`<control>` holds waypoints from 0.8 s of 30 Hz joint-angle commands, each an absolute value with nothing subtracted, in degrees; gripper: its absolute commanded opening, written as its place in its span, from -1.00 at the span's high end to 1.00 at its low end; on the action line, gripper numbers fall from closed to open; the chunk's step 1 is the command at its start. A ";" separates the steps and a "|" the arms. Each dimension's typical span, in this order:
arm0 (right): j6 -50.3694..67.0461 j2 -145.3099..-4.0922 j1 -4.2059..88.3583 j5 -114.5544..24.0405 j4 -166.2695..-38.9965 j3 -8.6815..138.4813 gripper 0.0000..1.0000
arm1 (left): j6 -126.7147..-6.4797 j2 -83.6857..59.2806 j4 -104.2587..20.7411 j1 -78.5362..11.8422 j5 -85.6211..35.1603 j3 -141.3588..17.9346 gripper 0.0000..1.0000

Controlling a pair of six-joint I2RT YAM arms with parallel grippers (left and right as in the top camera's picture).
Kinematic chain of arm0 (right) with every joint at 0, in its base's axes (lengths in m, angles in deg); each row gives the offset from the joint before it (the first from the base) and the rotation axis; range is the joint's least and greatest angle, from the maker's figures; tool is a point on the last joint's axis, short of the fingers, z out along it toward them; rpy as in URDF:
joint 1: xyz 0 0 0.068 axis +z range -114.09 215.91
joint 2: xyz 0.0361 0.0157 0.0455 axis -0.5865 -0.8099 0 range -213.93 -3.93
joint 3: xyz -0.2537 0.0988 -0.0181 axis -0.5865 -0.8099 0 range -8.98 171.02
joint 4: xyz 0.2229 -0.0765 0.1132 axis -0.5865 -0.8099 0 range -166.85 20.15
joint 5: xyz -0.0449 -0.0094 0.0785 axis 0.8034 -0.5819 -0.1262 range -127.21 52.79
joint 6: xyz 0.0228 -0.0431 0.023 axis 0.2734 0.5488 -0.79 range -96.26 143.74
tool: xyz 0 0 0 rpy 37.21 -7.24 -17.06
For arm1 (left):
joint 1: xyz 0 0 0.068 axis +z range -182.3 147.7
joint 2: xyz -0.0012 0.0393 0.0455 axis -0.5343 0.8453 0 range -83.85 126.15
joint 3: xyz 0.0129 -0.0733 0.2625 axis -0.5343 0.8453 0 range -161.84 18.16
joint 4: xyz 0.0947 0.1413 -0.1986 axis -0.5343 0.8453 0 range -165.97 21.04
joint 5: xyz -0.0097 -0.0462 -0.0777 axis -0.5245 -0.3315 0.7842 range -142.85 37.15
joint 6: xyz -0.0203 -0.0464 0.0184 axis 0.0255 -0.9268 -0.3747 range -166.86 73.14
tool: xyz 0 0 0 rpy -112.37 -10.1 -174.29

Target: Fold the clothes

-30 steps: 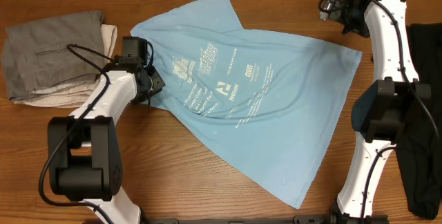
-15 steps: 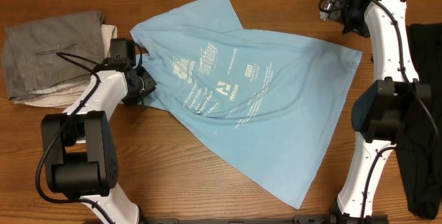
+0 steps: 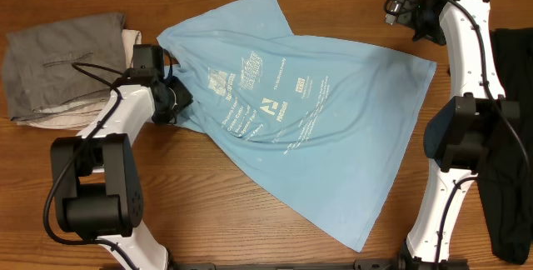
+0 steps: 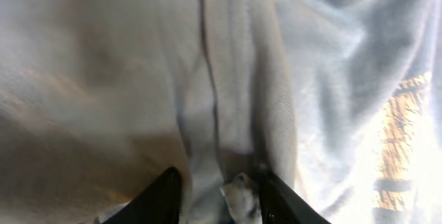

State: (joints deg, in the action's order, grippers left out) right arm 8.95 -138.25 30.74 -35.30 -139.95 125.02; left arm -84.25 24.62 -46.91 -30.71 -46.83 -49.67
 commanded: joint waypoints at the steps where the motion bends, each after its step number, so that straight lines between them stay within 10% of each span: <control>1: 8.71 -137.55 30.52 -35.17 -139.80 125.98 -1.00 | -84.60 25.34 -47.15 -31.70 -45.51 -49.45 0.16; 24: 8.71 -137.55 30.52 -35.19 -139.80 125.98 -1.00 | -84.60 25.45 -52.81 -31.70 -37.75 -49.49 0.13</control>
